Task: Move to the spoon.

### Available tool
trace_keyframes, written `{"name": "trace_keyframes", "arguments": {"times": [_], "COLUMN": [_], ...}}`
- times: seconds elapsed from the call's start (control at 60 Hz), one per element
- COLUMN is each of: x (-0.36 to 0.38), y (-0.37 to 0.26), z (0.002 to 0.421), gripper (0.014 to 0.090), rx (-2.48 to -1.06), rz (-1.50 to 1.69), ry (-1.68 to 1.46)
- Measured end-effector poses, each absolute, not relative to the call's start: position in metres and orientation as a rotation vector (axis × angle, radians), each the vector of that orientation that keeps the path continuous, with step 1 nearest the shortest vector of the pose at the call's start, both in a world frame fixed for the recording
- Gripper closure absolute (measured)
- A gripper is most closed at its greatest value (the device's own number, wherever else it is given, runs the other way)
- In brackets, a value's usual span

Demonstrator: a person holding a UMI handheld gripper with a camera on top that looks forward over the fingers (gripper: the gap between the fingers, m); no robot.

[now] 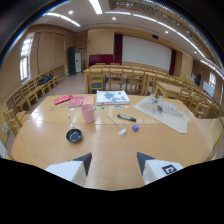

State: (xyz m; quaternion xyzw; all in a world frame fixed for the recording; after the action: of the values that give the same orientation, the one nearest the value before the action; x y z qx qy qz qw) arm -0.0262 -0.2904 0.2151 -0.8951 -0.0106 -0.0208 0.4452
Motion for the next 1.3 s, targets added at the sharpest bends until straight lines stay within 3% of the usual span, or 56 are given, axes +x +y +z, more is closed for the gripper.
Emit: {"name": "trace_keyframes", "arguments": {"times": [0.017, 0.033, 0.25, 0.433, 0.683, 0.967, 1.3], "x": [-0.026, -0.027, -0.07, -0.142, -0.248, -0.322, -0.344], "y": [-0.291, -0.291, -0.313, -0.343, -0.335, -0.253, -0.083], "z": [0.215, 0.215, 0.22, 0.227, 0.235, 0.218, 0.142], "gripper": [0.0246, 0.0197, 0.0198, 0.0196, 0.0191, 0.0192, 0.0195], "rx": [-2.219, -2.22, -2.212, -2.205, -2.181, -2.176, -2.228], "rz": [-0.054, -0.058, -0.125, -0.142, -0.081, -0.007, 0.007], "ry": [-0.026, -0.024, 0.001, 0.0, -0.085, -0.118, -0.097]}}
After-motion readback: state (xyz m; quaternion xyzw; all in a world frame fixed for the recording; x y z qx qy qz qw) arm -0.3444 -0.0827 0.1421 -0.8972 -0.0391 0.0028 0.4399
